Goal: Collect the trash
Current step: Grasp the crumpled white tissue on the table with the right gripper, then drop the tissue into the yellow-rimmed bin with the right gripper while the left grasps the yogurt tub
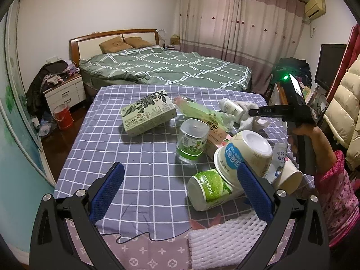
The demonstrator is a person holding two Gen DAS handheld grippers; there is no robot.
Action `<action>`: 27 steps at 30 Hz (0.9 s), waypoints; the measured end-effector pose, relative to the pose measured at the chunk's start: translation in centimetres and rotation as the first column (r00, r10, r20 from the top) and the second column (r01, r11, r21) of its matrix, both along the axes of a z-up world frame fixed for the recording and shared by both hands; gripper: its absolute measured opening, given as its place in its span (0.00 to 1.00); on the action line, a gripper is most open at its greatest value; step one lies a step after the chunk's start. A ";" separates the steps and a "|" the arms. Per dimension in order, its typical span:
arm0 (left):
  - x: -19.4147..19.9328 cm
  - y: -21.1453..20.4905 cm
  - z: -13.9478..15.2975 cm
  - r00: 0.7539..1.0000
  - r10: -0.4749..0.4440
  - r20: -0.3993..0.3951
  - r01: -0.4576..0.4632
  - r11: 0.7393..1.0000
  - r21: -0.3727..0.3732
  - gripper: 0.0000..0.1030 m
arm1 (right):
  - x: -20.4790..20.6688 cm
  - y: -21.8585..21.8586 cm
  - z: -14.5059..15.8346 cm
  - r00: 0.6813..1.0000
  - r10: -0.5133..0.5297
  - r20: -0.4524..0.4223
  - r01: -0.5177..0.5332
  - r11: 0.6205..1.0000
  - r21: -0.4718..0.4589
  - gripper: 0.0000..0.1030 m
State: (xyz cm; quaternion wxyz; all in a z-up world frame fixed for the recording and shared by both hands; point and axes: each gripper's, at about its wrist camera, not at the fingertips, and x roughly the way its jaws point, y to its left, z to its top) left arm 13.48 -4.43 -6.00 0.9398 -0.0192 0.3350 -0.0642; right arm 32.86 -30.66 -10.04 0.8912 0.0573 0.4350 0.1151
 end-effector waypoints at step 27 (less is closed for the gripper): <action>-1.7 -4.6 -0.5 0.989 -0.148 -0.006 0.148 0.988 0.033 0.96 | -14.3 -18.1 1.0 0.913 -0.396 0.099 0.399 0.917 -0.014 0.09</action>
